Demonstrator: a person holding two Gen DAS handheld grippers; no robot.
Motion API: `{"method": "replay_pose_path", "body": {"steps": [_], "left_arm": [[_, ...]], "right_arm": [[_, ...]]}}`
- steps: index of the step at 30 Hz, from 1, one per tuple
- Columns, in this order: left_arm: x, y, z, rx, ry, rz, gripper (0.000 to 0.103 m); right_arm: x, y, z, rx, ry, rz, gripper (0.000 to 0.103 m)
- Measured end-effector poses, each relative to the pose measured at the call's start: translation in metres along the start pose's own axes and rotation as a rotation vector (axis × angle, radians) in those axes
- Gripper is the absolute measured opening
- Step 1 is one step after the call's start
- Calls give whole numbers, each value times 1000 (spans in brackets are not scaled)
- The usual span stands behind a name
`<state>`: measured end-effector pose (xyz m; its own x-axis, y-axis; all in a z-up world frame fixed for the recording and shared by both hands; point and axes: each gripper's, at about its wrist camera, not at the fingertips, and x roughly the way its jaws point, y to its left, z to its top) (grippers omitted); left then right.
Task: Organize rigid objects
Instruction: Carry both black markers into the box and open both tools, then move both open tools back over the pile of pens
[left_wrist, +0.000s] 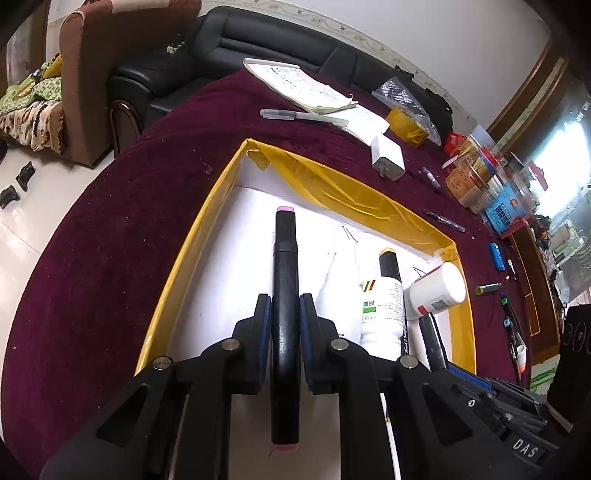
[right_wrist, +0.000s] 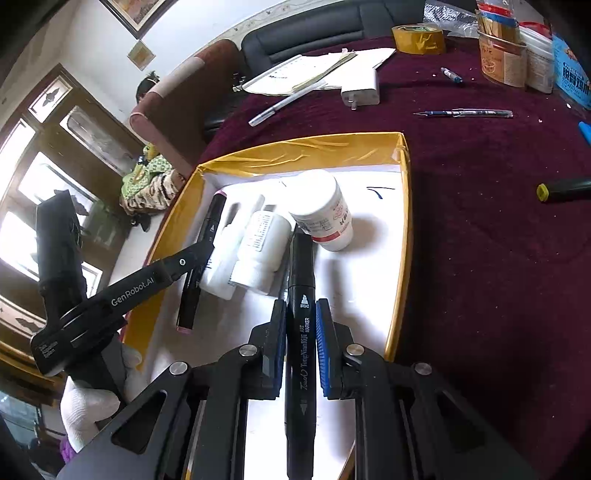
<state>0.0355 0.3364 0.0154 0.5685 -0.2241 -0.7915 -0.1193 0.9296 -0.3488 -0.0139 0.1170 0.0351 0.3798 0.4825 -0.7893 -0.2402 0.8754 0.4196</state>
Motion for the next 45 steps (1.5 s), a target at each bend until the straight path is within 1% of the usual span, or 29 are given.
{"method": "replay_pose_path", "body": {"steps": [2, 5, 7, 8, 9, 13, 14, 15, 16, 17, 18, 19, 21, 23, 24, 25, 27, 28, 31, 34, 36, 38, 41, 43, 45], "left_arm": [[1, 0, -1, -12, 8, -4, 15], [-2, 1, -1, -40, 9, -38, 24], [-9, -1, -2, -47, 9, -52, 34], [-13, -2, -3, -49, 5, -55, 37], [-19, -4, -4, -49, -4, -56, 43], [-53, -16, -12, -25, -54, -45, 44], [-64, -21, -17, -14, -76, -46, 45], [-79, -29, -23, 6, -107, -52, 47], [-94, -40, -31, 28, -142, -62, 54], [-106, -49, -39, 45, -169, -69, 59], [-115, -58, -46, 58, -190, -76, 66], [-126, -71, -57, 81, -217, -91, 72], [-141, -103, -81, 144, -246, -135, 76], [-146, -135, -101, 215, -253, -167, 76], [-145, -147, -109, 242, -248, -177, 76], [-142, -165, -119, 281, -232, -194, 76], [-133, -197, -138, 345, -181, -238, 76], [-128, -209, -146, 369, -159, -247, 76], [-102, -241, -164, 422, -94, -222, 76], [-73, -261, -173, 417, -13, -203, 76], [-55, -271, -174, 402, 26, -182, 76], [-42, -277, -176, 401, 29, -151, 76], [-23, -286, -173, 405, 10, -82, 76], [-14, -285, -171, 390, 5, -61, 76], [-3, -280, -169, 358, 19, -52, 76]], "right_arm": [[1, 1, 0, -8, 2, -26, 14], [4, 4, 0, -24, 5, -56, 14], [3, 5, 1, -21, -13, -76, 14], [6, 6, 2, -24, -15, -76, 14], [4, 6, 2, -28, -16, -71, 15], [-14, 8, -1, -62, -60, -26, 18], [-21, 7, -3, -74, -75, -17, 21], [-33, 3, -7, -87, -100, -8, 24], [-41, 0, -10, -96, -121, -7, 26], [-51, -6, -14, -105, -148, -13, 31], [-62, -13, -18, -112, -177, -26, 36], [-74, -22, -22, -116, -211, -47, 38], [-96, -46, -32, -111, -275, -99, 40], [-117, -79, -43, -74, -328, -153, 41], [-124, -93, -46, -52, -341, -166, 42], [-135, -116, -53, -13, -360, -182, 42], [-149, -148, -59, 43, -377, -205, 42], [-157, -169, -63, 79, -387, -223, 42], [-183, -228, -71, 190, -426, -262, 42], [-210, -279, -73, 286, -460, -294, 42], [-219, -301, -71, 320, -467, -300, 42], [-223, -319, -68, 343, -457, -303, 42], [-219, -344, -58, 390, -431, -292, 42], [-211, -358, -49, 436, -407, -264, 42], [-202, -368, -42, 456, -401, -253, 42]]}}
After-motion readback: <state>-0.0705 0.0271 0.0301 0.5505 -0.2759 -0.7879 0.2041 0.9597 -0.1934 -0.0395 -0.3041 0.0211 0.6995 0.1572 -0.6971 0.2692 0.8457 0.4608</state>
